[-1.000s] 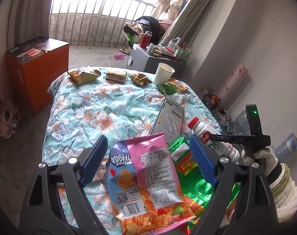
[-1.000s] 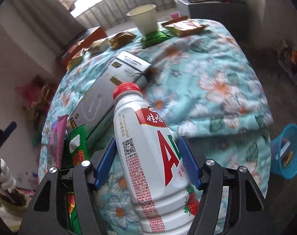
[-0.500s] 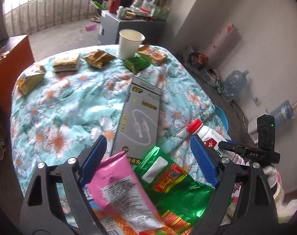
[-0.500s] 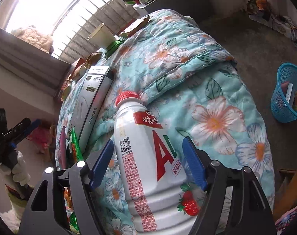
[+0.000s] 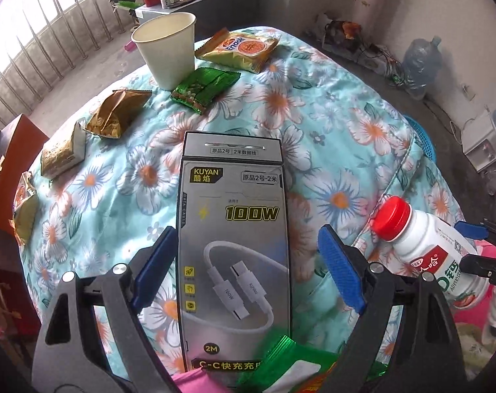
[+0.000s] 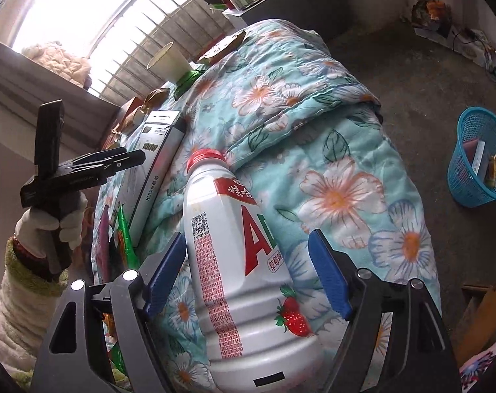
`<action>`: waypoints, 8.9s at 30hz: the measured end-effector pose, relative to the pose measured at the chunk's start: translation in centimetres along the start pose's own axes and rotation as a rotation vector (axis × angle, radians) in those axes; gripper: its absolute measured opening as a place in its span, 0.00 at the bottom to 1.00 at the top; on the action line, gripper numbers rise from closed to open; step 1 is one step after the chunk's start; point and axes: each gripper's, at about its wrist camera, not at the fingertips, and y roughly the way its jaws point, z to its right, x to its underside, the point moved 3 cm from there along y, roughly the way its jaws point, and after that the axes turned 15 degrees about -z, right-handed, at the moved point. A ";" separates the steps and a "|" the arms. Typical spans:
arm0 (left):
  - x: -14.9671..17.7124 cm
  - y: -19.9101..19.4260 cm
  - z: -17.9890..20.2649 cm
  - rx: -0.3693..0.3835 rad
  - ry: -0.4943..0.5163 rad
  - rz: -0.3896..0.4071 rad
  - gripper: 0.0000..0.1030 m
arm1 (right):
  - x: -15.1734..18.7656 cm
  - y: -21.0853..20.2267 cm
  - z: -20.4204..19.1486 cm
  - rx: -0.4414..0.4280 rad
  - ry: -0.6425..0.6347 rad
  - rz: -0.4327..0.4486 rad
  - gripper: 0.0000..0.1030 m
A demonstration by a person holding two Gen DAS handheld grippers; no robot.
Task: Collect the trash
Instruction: 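Move the open left tool onto the white charger box while the right holds the bottle, then grasp the white KUYAN charger box with the left tool and lift it, then carry box and AD bottle over the blue wastebasket and open both tools, then move both open tools back to the snack packets on the bed, then grasp the blue-pink snack bag with the left tool while the right grasps the green packet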
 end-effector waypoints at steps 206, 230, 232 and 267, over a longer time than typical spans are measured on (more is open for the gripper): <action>30.5 -0.7 -7.0 0.314 -0.625 0.240 0.58 | -0.5 6.7 -10.5 -0.155 -0.332 -0.284 0.78; 30.3 0.0 -5.7 0.510 -0.627 0.257 0.15 | 2.2 7.3 -8.1 -0.168 -0.249 -0.290 0.10; 29.6 -0.3 -4.8 0.505 -0.596 0.264 0.12 | 2.5 5.5 -6.8 -0.146 -0.216 -0.234 0.10; 27.0 1.8 -2.5 0.544 -0.554 0.180 0.30 | 6.2 1.1 2.4 -0.167 0.067 -0.048 0.11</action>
